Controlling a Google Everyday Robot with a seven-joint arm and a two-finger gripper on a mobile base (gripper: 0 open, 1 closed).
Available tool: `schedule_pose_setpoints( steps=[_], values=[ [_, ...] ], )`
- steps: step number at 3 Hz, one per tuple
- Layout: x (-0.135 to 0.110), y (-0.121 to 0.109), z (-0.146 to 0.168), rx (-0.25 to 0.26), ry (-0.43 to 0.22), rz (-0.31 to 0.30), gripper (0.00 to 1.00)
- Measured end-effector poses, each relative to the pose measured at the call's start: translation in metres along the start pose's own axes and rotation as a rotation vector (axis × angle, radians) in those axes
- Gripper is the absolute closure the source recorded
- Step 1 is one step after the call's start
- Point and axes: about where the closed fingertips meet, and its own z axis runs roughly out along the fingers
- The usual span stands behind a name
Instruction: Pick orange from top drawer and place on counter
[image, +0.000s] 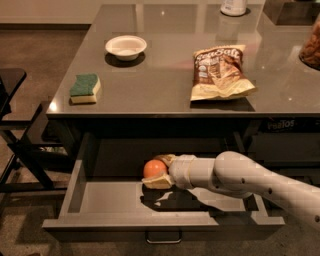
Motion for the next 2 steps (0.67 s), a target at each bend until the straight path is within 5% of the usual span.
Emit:
schedule_pose_setpoints(
  steps=[2],
  values=[
    [-0.055,0.0,-0.016,-0.006,0.008,-0.028,1.0]
  ],
)
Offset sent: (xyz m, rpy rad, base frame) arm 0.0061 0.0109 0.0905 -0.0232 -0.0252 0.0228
